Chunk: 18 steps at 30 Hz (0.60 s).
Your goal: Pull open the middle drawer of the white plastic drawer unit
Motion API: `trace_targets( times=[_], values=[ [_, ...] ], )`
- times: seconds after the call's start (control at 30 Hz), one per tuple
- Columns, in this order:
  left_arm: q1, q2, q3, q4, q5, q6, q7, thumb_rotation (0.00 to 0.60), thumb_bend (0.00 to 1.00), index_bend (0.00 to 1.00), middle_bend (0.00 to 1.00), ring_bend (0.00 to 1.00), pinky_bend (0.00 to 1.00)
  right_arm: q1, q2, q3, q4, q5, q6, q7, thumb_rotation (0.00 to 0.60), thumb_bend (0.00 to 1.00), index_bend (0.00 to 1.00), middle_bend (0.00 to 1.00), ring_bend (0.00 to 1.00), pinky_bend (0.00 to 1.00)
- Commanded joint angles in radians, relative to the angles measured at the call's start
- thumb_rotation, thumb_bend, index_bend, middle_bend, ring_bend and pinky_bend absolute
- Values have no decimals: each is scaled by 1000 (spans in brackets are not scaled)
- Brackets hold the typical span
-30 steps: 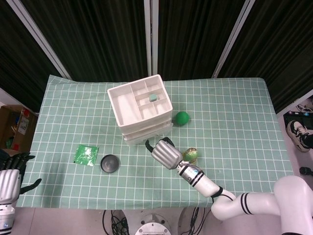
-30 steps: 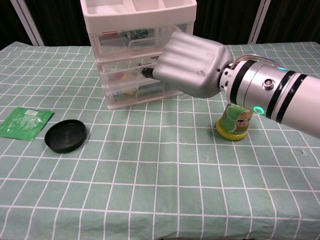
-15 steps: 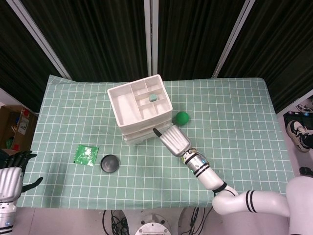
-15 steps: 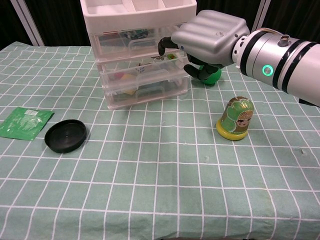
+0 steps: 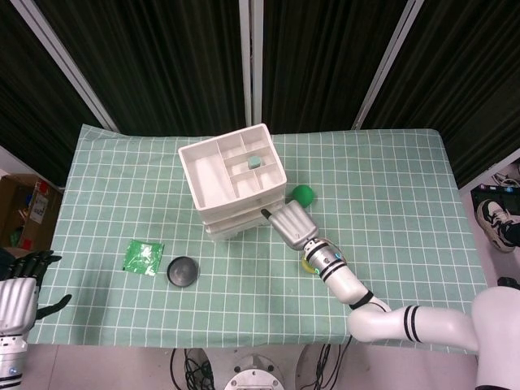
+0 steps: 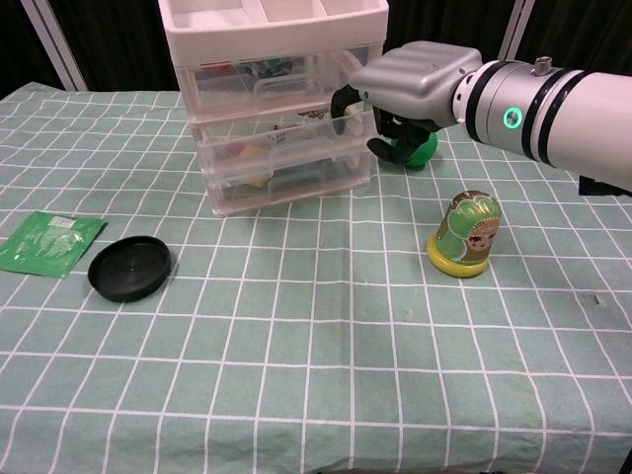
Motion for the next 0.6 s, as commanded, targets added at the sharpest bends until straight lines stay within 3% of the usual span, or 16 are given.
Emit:
trace_targets(
  times=[0.03, 0.6],
  values=[
    [-1, -1, -1, 2, 0, -1, -1, 600, 87, 277, 223, 175, 202, -1, 21, -10, -17, 7, 1, 16, 600, 479, 378, 921, 991, 1000],
    [-11, -15, -2, 22, 2, -12, -14, 600, 87, 277, 223, 175, 201, -25, 181, -101, -238, 45, -7, 79, 600, 480, 380, 922, 991, 1000]
  ],
)
